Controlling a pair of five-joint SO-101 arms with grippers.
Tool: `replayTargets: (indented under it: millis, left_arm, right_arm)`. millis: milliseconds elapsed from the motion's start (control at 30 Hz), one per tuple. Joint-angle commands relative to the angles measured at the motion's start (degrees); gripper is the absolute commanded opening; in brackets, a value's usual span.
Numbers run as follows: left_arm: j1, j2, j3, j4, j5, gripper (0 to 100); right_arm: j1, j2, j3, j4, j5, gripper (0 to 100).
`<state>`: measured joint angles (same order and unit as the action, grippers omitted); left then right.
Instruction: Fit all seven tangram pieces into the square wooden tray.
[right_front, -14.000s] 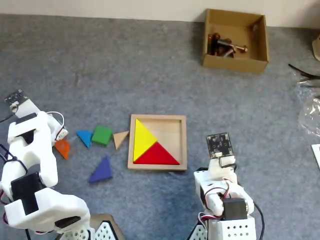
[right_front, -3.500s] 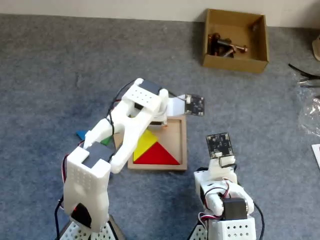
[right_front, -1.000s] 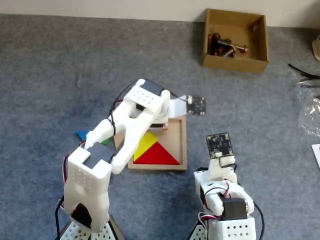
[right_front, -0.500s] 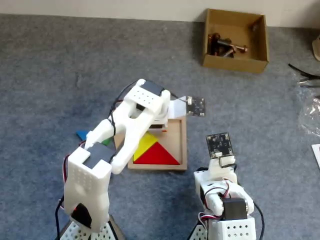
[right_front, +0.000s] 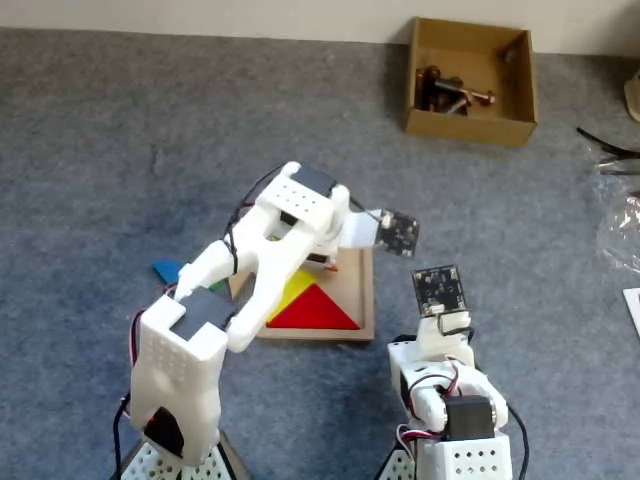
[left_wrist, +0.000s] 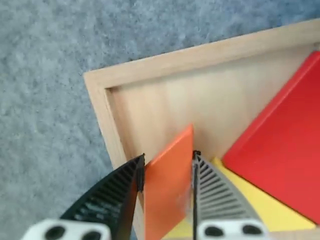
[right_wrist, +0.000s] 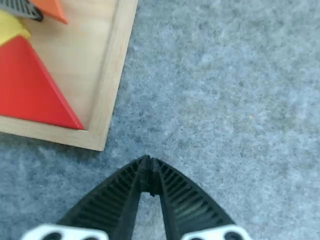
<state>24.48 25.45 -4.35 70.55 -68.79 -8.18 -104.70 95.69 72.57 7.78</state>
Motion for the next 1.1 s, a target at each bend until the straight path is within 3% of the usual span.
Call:
replayTargets:
  millis: [0, 167, 500, 1067]
  left_arm:
    - [0.9, -1.1, -1.8, 0.5, -1.1, 6]
    - [1.0, -1.1, -1.7, 0.5, -0.1, 6]
    - [0.9, -1.1, -2.1, 0.4, 15.5, 7]
    - [-0.1, -1.1, -2.3, -0.3, 16.3, 7]
  right_arm:
    - [-0.6, -0.5, 6.7, -1.0, -0.4, 0.5]
    - [-0.6, -0.5, 6.7, -1.0, -0.4, 0.5]
    - [-0.6, -0.5, 6.7, -1.0, -0.4, 0.5]
    - [-0.6, -0.5, 6.7, -1.0, -0.4, 0.5]
